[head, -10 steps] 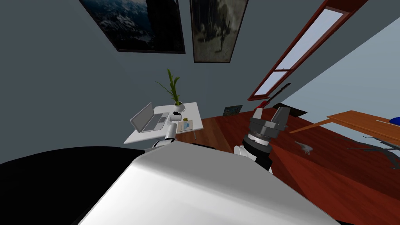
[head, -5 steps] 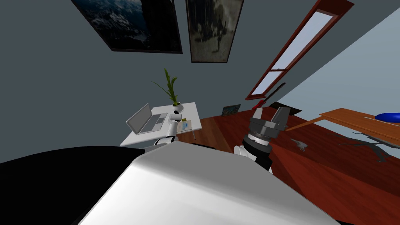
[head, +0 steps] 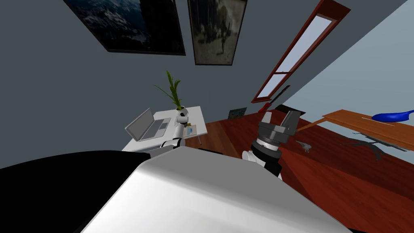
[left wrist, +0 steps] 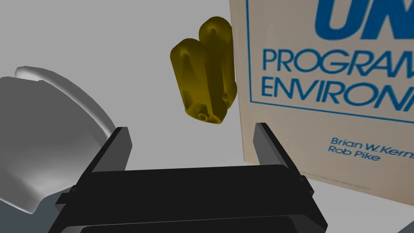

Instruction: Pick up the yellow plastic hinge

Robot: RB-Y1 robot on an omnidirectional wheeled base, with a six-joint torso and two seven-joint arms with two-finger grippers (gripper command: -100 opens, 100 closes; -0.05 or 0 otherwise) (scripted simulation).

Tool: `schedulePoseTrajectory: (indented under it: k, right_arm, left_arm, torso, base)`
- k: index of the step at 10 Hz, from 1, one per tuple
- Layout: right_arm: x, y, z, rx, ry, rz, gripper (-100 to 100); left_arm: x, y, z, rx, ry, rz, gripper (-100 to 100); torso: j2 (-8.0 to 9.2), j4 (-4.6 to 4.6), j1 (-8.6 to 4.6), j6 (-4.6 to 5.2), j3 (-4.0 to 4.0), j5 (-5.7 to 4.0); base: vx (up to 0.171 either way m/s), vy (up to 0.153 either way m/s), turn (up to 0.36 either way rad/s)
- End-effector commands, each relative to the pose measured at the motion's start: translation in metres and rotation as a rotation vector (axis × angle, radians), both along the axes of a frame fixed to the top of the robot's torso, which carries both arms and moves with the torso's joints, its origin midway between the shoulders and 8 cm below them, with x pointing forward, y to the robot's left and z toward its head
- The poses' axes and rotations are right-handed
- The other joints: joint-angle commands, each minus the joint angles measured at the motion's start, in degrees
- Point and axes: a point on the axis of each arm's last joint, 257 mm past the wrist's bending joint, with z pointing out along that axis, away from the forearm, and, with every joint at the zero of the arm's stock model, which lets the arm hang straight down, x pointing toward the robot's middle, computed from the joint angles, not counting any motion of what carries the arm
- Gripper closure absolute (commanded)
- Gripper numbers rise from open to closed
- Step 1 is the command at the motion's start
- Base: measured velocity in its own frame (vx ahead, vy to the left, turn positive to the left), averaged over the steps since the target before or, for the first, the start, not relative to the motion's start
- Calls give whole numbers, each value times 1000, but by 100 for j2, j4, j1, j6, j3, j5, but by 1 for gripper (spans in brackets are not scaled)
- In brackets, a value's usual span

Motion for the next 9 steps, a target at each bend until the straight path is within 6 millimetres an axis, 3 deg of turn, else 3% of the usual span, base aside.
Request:
schedulePoseTrajectory:
  k: [1,5,6,7,9]
  right_arm:
    - [0,0,0,0,0,0,0]
    - [0,0,0,0,0,0,0]
    - [0,0,0,0,0,0,0]
    - [0,0,0,0,0,0,0]
    - [0,0,0,0,0,0,0]
  left_arm:
    - [-6,0,-3,-23,45,20,-100]
    - [-10,3,-2,-37,78,39,-100]
    - [-11,3,-2,-39,81,40,0]
    - [-13,3,-11,-38,82,37,-100]
    - [-15,2,-22,-38,82,32,-100]
  torso:
    - [0,0,0,0,0,0]
    - [4,1,6,-2,2,1]
    - [4,1,9,-3,2,2]
    - [5,1,11,-3,3,3]
    - [-11,-3,18,-4,-6,4]
  base:
    - [8,-30,-77]
    - [3,-16,-29]
    - [0,0,0]
    - [28,7,17]
    - [56,19,24]
